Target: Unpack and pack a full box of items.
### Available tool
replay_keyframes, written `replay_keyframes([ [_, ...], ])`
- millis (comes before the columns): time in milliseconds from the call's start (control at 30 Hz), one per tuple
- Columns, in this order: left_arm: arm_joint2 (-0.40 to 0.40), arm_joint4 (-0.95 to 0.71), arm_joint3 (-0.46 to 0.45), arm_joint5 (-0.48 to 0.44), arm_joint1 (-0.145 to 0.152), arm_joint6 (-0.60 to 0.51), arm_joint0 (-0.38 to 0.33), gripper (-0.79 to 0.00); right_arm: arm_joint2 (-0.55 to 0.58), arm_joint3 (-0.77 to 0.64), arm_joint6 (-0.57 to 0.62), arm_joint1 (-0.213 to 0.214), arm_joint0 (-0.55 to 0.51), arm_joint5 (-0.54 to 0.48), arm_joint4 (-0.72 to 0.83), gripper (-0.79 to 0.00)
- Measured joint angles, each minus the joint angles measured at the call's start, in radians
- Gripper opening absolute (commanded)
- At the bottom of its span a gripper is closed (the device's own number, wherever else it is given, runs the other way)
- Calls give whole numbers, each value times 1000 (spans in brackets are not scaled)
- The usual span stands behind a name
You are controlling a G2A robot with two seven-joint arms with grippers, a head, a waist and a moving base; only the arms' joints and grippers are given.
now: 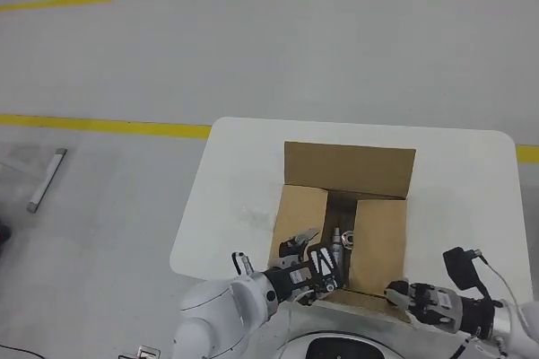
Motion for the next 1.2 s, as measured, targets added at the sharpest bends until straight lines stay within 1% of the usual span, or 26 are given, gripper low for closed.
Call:
replay_keyframes([
  [167, -22, -4, -23, 11, 11, -10, -6, 0, -47, 28, 78, 7, 21, -36, -28, -785],
  [267, -30, 8, -22, 21, 16, 1, -15, 0, -47, 34, 89, 10, 28, -33, -74, -785],
  [333, -31, 17, -19, 29, 19, 12, -22, 0, -44, 37, 72, 10, 32, -13, -116, -785],
  [467, -21, 66, -4, 37, 25, 23, -40, 0, -47, 39, -19, 4, 30, 35, -211, -785],
  [567, -9, 100, 13, 67, 26, 38, -58, 0, -44, 40, -99, 0, 21, 51, -249, -785],
  [700, 9, 115, 38, 114, 26, 58, -77, 0, -16, 37, -210, -4, -3, 43, -244, -785],
  [933, 52, 126, 101, 208, 22, 46, -114, 0, 76, 23, -391, -11, -65, 49, -216, -785],
  [1000, 73, 129, 115, 231, 19, 46, -129, 0, 99, 25, -424, -13, -79, 53, -211, -785],
  [1133, 126, 119, 130, 250, 13, 46, -158, 0, 122, 38, -443, -15, -91, 68, -219, -785],
  [1200, 141, 114, 136, 252, 12, 45, -164, 0, 126, 47, -447, -17, -92, 76, -220, -785],
])
